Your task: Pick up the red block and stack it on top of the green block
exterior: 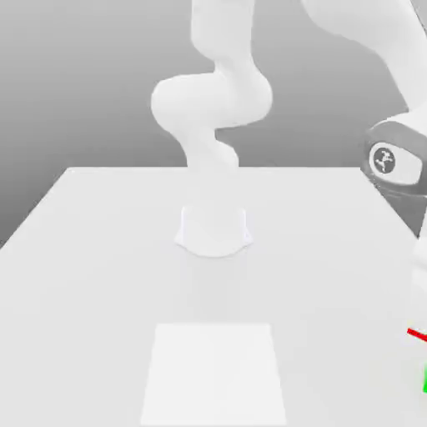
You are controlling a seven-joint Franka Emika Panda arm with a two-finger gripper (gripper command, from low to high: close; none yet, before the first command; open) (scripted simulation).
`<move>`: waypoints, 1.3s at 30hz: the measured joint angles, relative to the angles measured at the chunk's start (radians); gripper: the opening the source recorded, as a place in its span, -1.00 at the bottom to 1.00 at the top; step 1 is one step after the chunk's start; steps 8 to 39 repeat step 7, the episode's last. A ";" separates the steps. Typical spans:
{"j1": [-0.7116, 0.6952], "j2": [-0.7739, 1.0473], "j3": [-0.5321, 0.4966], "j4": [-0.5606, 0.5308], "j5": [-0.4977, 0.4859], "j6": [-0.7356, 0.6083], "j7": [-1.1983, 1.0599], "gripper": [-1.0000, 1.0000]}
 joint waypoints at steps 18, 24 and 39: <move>0.029 0.099 -0.024 0.015 -0.038 0.082 0.030 1.00; 0.029 0.099 -0.024 0.015 -0.038 0.082 0.030 1.00; 0.029 0.099 -0.024 0.015 -0.038 0.082 0.030 1.00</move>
